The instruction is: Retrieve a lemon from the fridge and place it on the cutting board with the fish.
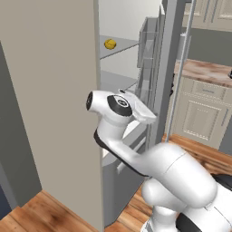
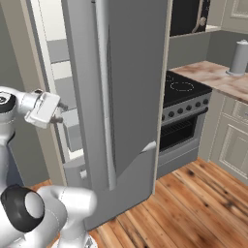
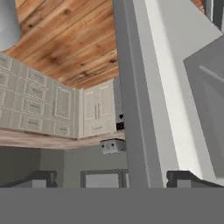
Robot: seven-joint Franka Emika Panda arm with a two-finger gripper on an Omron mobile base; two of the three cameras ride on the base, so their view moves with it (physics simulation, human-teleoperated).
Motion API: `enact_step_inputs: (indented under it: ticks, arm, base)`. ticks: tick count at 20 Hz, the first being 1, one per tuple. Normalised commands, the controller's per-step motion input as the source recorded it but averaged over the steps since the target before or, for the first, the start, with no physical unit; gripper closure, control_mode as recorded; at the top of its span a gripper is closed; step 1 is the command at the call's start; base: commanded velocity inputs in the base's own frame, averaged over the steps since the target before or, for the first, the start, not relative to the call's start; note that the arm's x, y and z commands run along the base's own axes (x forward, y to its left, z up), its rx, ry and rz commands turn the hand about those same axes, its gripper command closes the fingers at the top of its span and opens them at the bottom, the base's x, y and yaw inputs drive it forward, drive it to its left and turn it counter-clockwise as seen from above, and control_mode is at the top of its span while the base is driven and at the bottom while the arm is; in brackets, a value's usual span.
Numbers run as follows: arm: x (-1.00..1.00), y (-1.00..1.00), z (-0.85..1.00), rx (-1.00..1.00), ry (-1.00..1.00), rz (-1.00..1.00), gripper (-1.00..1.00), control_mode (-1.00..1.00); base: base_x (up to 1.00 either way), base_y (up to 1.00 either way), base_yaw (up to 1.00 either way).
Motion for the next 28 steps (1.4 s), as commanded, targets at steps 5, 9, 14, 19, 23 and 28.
enact_step_inputs:
  ticks: [5, 9, 14, 19, 23, 28]
  arm:
    - [-0.28, -0.65, -0.05, -0.02, 0.04, -0.02, -1.0, -1.0]
    - [0.0, -0.88, 0.0, -0.06, 0.07, -0.05, -1.0, -1.0]
    - [0.05, -0.98, 0.0, -0.12, 0.2, -0.13, -1.0, -1.0]
    - [-0.57, -0.35, -0.1, -0.04, 0.07, 0.0, -1.0, -1.0]
    - [-0.6, -0.27, -0.02, -0.01, 0.0, 0.03, -1.0, -1.0]
    - [-0.13, -0.75, -0.05, 0.0, -0.08, 0.12, -1.0, -1.0]
  base:
    - [0.0, 0.0, 0.0]
    - [0.0, 0.0, 0.0]
    - [0.0, 0.0, 0.0]
    - [0.0, 0.0, 0.0]
    - [0.0, 0.0, 0.0]
    - [0.0, 0.0, 0.0]
